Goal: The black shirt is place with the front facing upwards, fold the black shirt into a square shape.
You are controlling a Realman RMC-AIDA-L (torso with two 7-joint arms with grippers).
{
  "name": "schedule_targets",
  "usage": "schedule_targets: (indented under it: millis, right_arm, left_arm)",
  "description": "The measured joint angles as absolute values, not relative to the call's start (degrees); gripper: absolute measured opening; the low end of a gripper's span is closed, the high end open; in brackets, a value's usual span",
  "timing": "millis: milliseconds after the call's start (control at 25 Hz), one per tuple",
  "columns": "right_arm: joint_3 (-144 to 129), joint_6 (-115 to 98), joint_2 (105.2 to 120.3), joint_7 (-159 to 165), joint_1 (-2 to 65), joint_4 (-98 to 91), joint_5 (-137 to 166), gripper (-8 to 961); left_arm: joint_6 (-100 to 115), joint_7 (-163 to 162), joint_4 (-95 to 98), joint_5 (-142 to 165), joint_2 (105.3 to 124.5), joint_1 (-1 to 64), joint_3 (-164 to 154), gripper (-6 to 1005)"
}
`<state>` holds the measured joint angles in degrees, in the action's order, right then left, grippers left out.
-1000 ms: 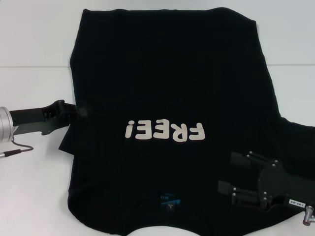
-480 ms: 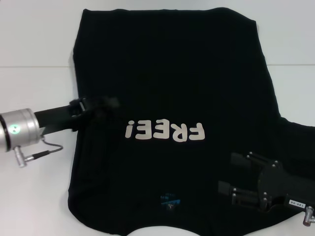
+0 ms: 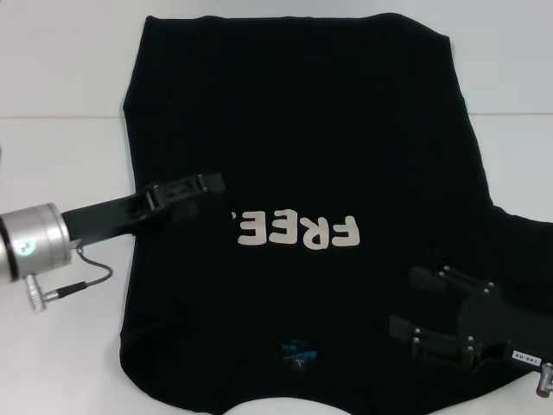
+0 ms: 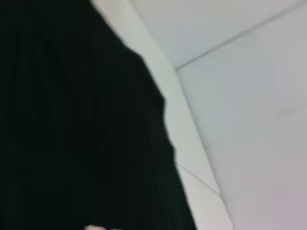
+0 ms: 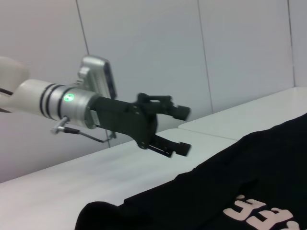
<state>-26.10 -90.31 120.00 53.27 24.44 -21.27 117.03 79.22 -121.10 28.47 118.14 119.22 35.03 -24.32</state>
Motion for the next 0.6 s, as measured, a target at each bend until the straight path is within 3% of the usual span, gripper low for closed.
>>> schedule_targets:
  millis: [200, 480, 600]
  right_arm:
    - [-22.44, -90.11, 119.68, 56.05, 23.4, -21.94, 117.0, 884]
    - [-18.03, -89.86, 119.35, 72.96, 21.33, -33.67, 117.35, 885]
    - [-18.35, -90.24, 118.26, 87.56, 20.91, -42.6, 119.76, 884]
  left_arm:
    - [89.91, -102.65, 33.99, 117.01, 119.77, 31.44, -22.97, 942]
    - [95.67, -76.72, 38.96, 118.44, 122.45, 24.55, -24.12, 941]
    - [96.72, -70.71, 39.09, 120.04, 123.0, 23.03, -24.2, 941]
